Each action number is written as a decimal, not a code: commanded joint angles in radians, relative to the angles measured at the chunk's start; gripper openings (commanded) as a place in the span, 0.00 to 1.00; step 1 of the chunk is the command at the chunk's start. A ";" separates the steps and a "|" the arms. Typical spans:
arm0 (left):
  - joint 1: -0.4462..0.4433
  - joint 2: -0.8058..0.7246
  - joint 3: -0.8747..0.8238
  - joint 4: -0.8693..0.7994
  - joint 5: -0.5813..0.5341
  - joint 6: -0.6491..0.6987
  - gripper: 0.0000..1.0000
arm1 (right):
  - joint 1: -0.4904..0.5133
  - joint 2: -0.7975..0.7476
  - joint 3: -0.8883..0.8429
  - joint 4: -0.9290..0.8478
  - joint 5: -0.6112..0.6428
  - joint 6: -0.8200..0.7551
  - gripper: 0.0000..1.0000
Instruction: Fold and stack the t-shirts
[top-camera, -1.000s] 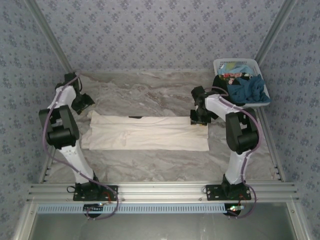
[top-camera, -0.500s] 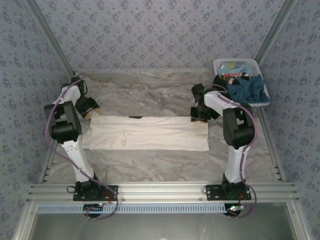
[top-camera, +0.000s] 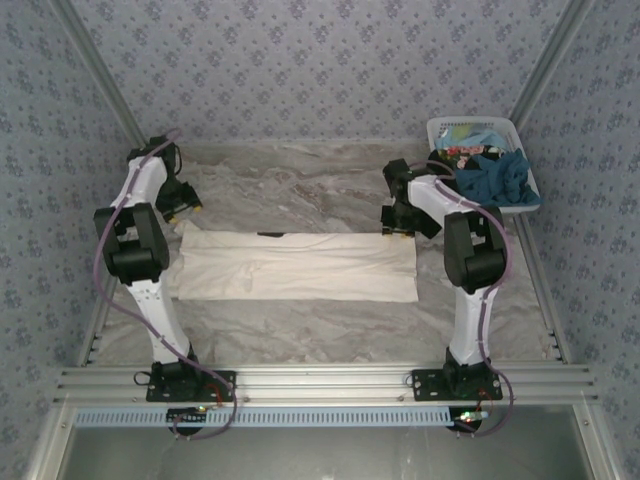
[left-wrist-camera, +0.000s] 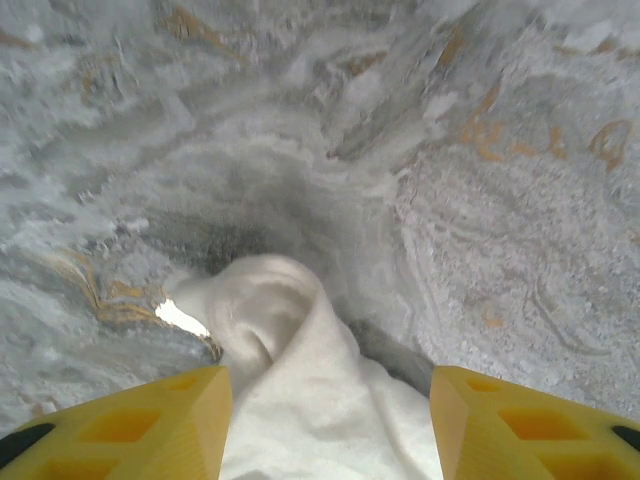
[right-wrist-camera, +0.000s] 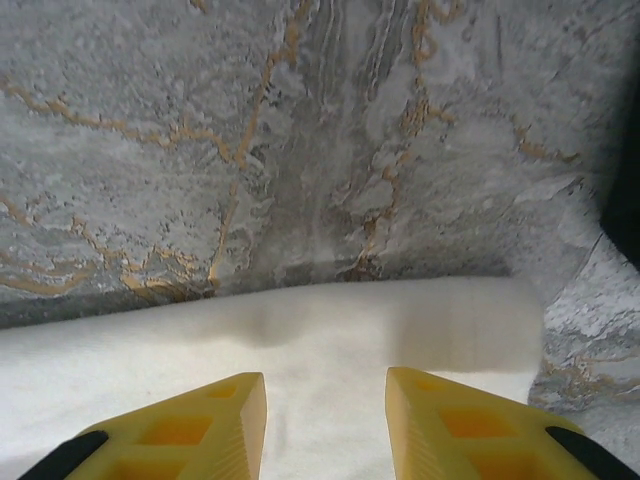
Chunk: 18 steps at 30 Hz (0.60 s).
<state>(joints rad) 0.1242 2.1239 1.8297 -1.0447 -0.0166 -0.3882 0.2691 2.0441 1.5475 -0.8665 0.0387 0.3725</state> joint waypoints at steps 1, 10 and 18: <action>-0.019 -0.018 -0.023 0.001 -0.011 0.028 0.58 | -0.011 0.032 0.042 -0.050 0.056 -0.005 0.41; -0.021 0.057 -0.049 0.029 -0.027 0.082 0.55 | -0.009 0.080 0.071 -0.059 0.075 -0.009 0.43; -0.012 0.029 -0.136 0.088 -0.081 0.064 0.06 | -0.017 0.106 0.056 -0.049 0.109 -0.007 0.15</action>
<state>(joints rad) 0.1028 2.1849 1.7248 -0.9833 -0.0528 -0.3214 0.2615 2.1284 1.6005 -0.8913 0.1131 0.3641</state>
